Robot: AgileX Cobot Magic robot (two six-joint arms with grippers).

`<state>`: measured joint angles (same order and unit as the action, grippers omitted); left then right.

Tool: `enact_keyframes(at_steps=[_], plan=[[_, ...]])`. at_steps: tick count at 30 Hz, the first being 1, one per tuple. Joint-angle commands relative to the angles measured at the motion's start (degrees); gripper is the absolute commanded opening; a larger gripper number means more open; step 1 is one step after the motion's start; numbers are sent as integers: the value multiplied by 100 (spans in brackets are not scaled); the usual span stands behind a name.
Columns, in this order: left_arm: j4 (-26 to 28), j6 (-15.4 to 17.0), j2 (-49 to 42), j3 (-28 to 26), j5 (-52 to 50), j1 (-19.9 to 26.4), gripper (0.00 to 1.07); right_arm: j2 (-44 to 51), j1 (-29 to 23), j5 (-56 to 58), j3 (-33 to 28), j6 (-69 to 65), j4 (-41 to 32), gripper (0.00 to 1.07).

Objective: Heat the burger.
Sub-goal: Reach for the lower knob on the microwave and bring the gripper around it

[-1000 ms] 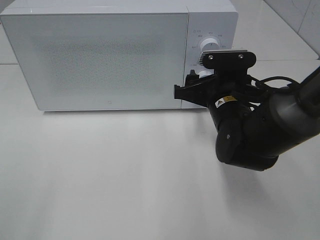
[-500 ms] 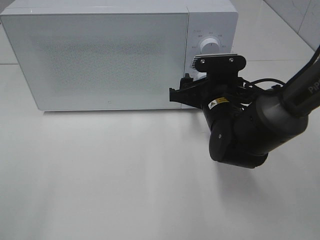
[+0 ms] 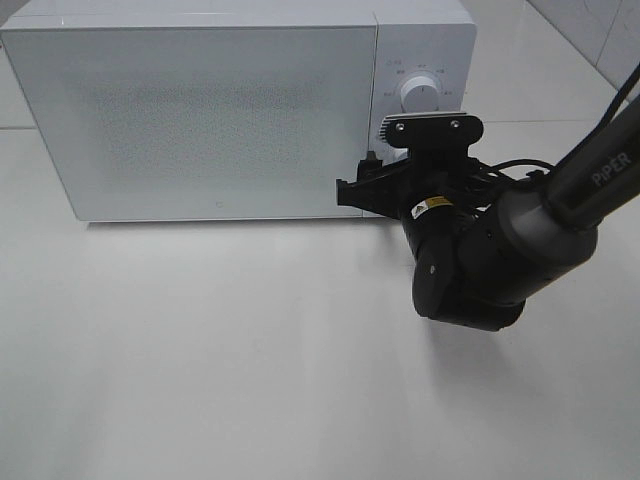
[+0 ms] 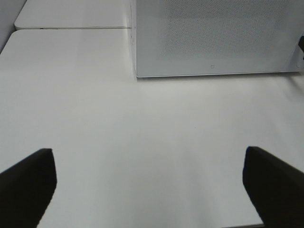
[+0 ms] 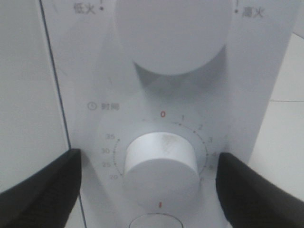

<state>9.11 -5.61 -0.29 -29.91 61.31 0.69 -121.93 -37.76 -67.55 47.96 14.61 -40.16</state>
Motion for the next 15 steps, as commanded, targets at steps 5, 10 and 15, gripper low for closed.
enact_keyframes(at_steps=[5, 10, 15], plan=[[23, 6, -92, 23, -17, 6, 100, 17, 29, -309, 52, 126, 17, 74], [23, 6, -92, 23, -17, 6, 100, 17, 29, -355, 52, 126, -40, 63], [23, 6, -92, 23, -17, 6, 100, 17, 29, -355, 52, 120, -166, 32]])
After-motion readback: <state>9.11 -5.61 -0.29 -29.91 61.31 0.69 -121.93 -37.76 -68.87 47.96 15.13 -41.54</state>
